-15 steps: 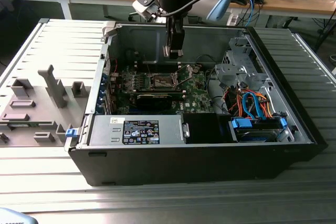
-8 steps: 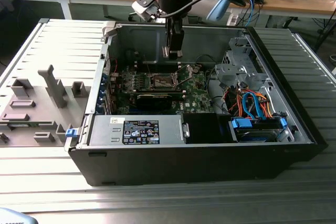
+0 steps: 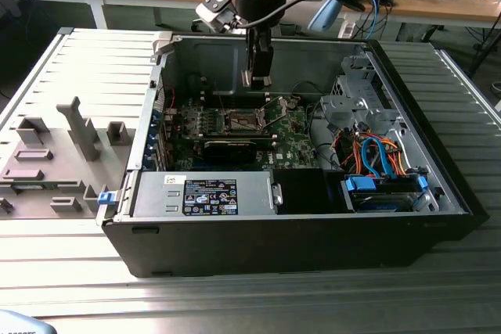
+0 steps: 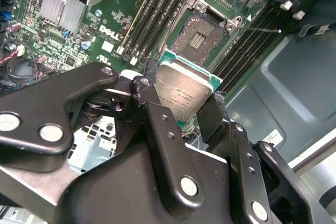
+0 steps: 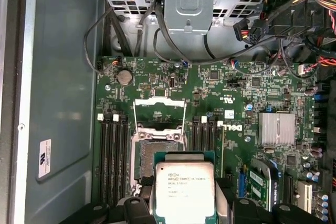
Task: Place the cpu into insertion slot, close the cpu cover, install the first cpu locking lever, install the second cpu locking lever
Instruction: 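Place the cpu into insertion slot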
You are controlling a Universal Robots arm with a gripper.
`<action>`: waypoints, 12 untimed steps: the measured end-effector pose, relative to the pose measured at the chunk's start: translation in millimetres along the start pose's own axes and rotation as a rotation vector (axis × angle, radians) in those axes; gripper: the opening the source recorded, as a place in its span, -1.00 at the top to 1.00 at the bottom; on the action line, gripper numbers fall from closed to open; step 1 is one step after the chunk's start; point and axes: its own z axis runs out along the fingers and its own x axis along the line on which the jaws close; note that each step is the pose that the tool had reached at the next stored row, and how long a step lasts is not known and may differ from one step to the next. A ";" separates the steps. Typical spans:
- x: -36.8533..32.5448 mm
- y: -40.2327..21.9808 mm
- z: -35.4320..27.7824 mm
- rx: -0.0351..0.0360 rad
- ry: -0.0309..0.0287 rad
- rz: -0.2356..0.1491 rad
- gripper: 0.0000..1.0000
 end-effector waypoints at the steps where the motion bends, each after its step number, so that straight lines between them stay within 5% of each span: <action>1: 0.0 -0.2 0.3 0.0000 0.0000 0.000 -0.09; 12: 0.2 -2.3 3.5 0.0000 -0.0001 0.000 -0.09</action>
